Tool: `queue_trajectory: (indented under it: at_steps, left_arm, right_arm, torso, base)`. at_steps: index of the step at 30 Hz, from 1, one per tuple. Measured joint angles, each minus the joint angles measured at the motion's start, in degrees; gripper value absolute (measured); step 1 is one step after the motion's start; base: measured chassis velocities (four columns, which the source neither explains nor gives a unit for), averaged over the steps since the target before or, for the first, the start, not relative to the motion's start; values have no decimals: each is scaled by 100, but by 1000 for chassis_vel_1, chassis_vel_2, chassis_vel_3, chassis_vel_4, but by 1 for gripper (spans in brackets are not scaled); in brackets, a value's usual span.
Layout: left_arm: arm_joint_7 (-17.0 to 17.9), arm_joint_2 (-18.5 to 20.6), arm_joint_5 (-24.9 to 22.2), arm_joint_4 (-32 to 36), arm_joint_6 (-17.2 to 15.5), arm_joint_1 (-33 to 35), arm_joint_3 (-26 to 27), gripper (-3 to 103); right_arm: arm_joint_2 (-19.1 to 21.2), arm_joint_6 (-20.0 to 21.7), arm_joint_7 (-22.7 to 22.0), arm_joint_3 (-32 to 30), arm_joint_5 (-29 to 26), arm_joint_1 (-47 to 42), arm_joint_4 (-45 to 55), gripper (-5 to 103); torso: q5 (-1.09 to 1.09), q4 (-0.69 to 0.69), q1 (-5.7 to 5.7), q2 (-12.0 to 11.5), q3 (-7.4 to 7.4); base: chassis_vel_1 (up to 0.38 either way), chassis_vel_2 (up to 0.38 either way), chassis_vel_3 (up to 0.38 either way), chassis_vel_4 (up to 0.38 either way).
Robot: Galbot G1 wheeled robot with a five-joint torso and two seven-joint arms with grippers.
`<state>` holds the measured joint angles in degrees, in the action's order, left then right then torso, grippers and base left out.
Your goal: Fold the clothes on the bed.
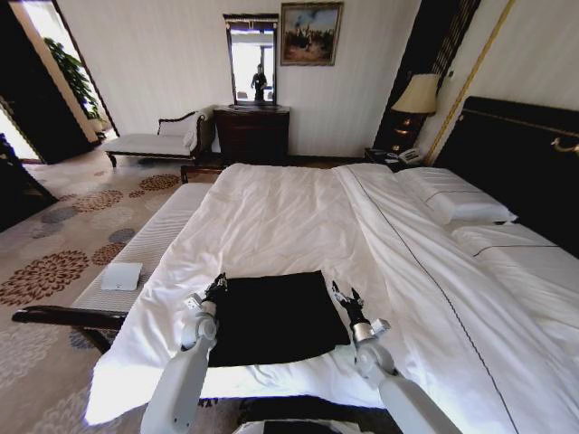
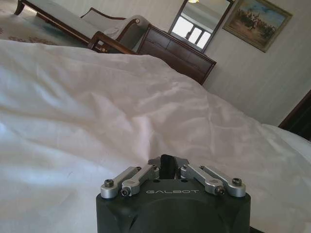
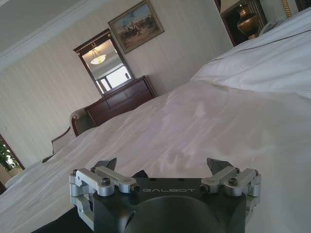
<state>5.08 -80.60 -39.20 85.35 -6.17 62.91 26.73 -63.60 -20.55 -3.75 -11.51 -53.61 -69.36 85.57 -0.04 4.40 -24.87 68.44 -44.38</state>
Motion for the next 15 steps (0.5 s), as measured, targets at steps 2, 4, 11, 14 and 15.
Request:
queue_trajectory:
  at_steps: [2, 4, 11, 14, 15]
  left_arm:
    - [0, -16, 8, -16, 1, 2, -6, 15]
    - [-2, -40, 31, -59, 3, 5, -11, 12]
    - [6, -12, 33, -120, 4, -2, 11, 11]
    - [9, 3, -26, -146, 4, -33, 52, 11]
    - [9, 6, -70, -155, 4, -53, 72, 8]
  right_arm:
    - [-5, -1, 0, 3, 3, 4, -1, 100]
    - [-7, -2, 0, 4, 9, 9, -1, 100]
    - [-7, -2, -1, 3, 16, 9, -1, 100]
    - [-33, -2, -4, 11, 22, 23, -9, 100]
    - [-44, -2, -5, 21, 24, 38, -17, 100]
  torso:
    - [0, 0, 0, 0, 0]
    - [0, 0, 0, 0, 0]
    - [0, 0, 0, 0, 0]
    - [0, 0, 0, 0, 0]
    - [0, 0, 0, 0, 0]
  base:
    - [0, 0, 0, 0]
    - [0, 0, 0, 0]
    - [0, 0, 0, 0]
    - [0, 0, 0, 0]
    - [0, 0, 0, 0]
